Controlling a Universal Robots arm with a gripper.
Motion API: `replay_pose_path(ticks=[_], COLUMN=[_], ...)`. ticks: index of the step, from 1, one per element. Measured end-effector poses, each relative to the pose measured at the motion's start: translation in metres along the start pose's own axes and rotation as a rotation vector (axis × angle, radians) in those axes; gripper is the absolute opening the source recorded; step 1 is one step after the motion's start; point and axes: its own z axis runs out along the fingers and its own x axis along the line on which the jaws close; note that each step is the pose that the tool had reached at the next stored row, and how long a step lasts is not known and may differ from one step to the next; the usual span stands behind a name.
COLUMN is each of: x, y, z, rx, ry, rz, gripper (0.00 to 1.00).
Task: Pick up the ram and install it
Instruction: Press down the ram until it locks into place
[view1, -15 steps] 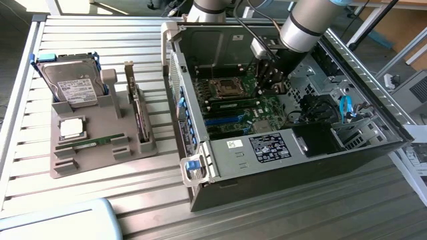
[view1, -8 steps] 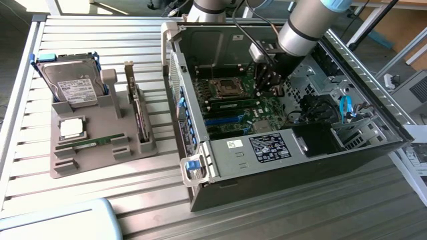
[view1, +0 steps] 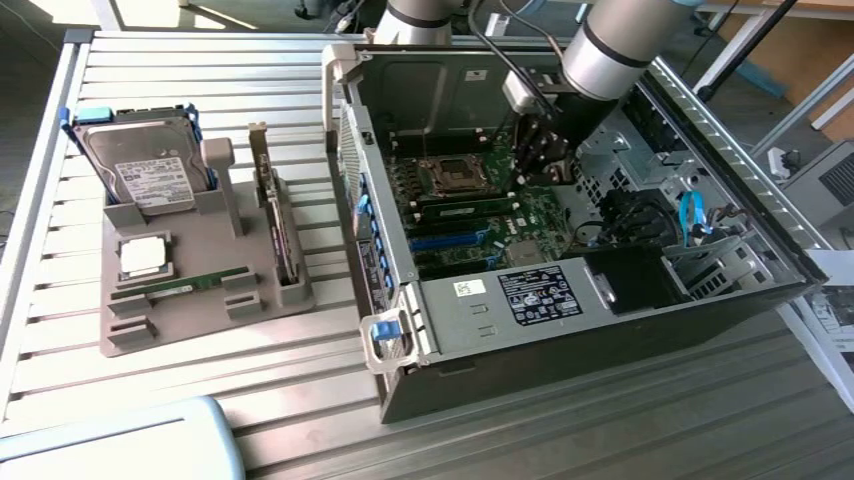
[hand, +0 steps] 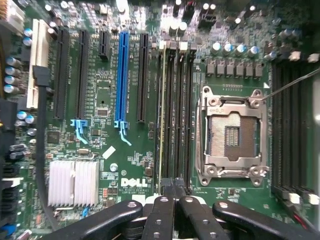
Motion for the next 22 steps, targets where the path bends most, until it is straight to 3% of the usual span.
replay_pose_path(ticks=[11,15,22], x=[0.008,0.009,0.009], y=[-0.0002,-0.0017,-0.0024], z=[0.0018,0.0095,0.0144], rx=[-0.0003,-0.0076,-0.0096], ry=[-0.0005,-0.0008,-0.0008], rz=[0.002,0.002,0.002], gripper=[0.11,0.11,0.11])
